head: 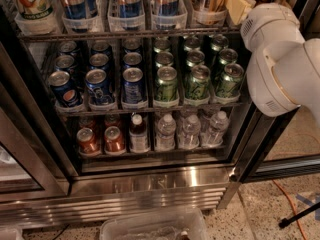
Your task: Pick orange can from top shelf of fridge
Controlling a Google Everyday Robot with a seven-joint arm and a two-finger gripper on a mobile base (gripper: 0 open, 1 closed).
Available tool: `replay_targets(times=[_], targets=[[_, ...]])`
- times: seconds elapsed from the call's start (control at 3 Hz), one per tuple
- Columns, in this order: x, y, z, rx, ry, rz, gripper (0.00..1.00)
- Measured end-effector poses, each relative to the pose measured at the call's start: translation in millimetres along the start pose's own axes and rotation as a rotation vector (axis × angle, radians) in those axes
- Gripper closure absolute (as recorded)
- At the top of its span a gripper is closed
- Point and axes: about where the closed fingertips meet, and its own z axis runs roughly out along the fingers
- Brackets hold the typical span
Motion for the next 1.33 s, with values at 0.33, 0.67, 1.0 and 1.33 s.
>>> replay_targets(times=[0.33, 0.67, 1.0, 1.33], targets=[[-0.7, -1.7, 8.3, 0.000, 0.003, -0.011, 0.40], [-0.7, -1.8, 7.8, 0.000, 0.003, -0.011, 0.65], [-0.7, -1.8, 7.8, 0.000, 0.003, -0.011, 0.87], [-0.7, -1.7, 7.9, -0.001, 0.003, -0.011, 1.00]])
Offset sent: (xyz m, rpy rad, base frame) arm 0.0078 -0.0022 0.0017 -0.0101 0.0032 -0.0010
